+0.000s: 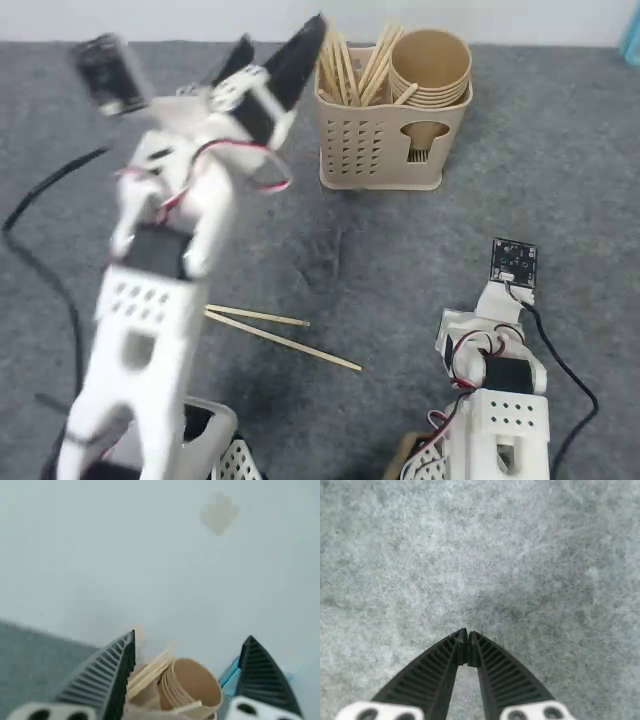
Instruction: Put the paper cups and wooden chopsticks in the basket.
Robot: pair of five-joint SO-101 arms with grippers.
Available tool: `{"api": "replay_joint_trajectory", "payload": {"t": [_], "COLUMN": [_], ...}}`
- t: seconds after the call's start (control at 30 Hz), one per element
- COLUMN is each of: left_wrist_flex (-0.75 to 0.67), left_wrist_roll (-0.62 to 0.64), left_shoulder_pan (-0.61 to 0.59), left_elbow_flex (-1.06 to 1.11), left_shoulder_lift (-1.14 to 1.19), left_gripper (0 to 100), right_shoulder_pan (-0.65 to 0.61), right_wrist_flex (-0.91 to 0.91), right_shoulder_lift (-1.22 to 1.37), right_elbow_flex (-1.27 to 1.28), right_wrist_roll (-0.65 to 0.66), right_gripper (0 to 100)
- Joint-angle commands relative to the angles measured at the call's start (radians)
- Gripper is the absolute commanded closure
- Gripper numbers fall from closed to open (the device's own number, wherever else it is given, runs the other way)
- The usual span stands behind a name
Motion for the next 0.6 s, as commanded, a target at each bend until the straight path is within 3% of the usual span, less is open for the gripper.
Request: {"api": "replay_joint_trajectory", "payload": {"t": [0.0, 0.13, 0.33, 0.43, 0.57], "left_wrist_flex": [0.400, 0.638, 0.835, 0.865, 0.806], "left_wrist_roll": [0.147, 0.199, 0.203, 0.222, 0.232], "left_shoulder_pan": [-0.107, -0.249, -0.348, -0.374, -0.443], "left_elbow_flex": [-0.005, -0.002, 0.116, 0.239, 0.384], "left_shoulder_lift": [-0.173, -0.183, -0.183, -0.183, -0.183], "left_gripper": [68, 68, 68, 68, 68], "right_shoulder_pan": [0.002, 0.002, 0.002, 0.002, 0.002], "right_wrist_flex": [-0.012, -0.012, -0.012, -0.012, -0.010], "right_shoulder_lift": [-0.013, -0.013, -0.013, -0.013, -0.013], "right_elbow_flex": [-0.006, -0.006, -0.006, -0.006, -0.006], "right_wrist_roll": [0.012, 0.014, 0.014, 0.014, 0.014], "right_gripper": [99.1, 99.1, 99.1, 99.1, 99.1]}}
